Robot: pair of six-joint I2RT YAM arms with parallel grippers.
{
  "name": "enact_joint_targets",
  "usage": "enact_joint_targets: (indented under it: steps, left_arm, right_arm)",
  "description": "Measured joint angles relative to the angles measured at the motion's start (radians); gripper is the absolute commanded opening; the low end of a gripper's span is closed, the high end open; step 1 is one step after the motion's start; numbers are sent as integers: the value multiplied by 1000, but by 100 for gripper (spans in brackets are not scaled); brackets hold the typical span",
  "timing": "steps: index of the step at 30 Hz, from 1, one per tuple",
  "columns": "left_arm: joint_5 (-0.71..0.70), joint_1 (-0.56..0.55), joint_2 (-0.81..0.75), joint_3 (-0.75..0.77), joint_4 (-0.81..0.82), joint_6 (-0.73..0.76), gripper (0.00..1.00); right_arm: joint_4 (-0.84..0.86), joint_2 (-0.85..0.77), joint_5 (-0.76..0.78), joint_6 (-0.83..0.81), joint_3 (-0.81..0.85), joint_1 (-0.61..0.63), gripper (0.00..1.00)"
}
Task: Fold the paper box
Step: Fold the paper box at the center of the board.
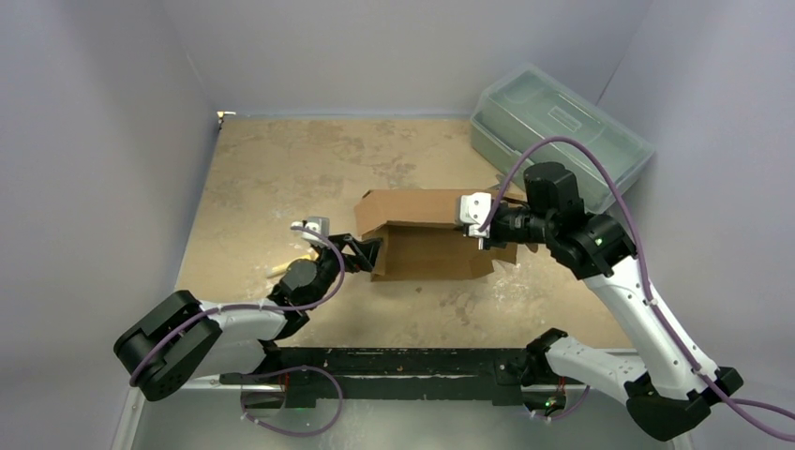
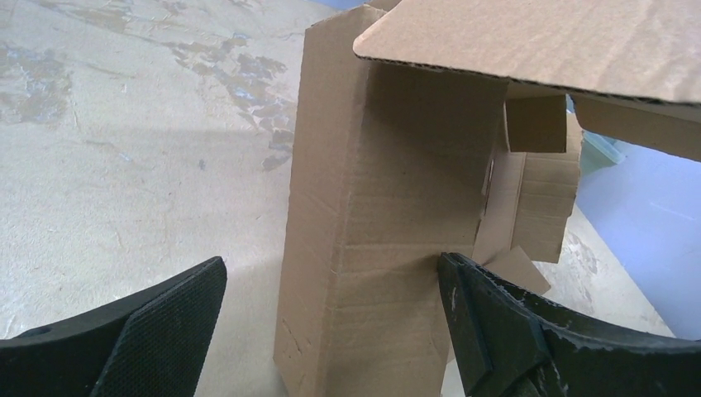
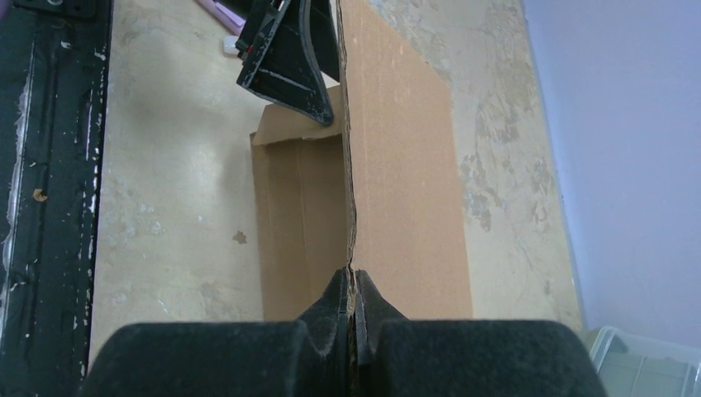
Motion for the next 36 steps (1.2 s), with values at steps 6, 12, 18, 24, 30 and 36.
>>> enact_joint_targets:
  steps: [6,12,18,24,30,36]
  left_arm:
    - [-24,-10,16,39,-76,-8,97]
    - [-73,-26,64,103,-155,-29,89]
    - [-150,-56,33,135,-253,-56,95]
    - [-181,-62,-63,135,-338,-61,98]
    - [-176,-64,-77,135,-399,-74,99]
    - [-156,-64,-111,135,-428,-86,99]
  right_arm:
    - [26,16,1,32,0,0,0]
    - [33,31,-2,53,0,6,0]
    - [50,37,6,69,-2,15,0]
    - [75,37,6,82,-2,18,0]
    - [84,37,7,92,-2,19,0]
    - [93,37,14,98,-2,20,0]
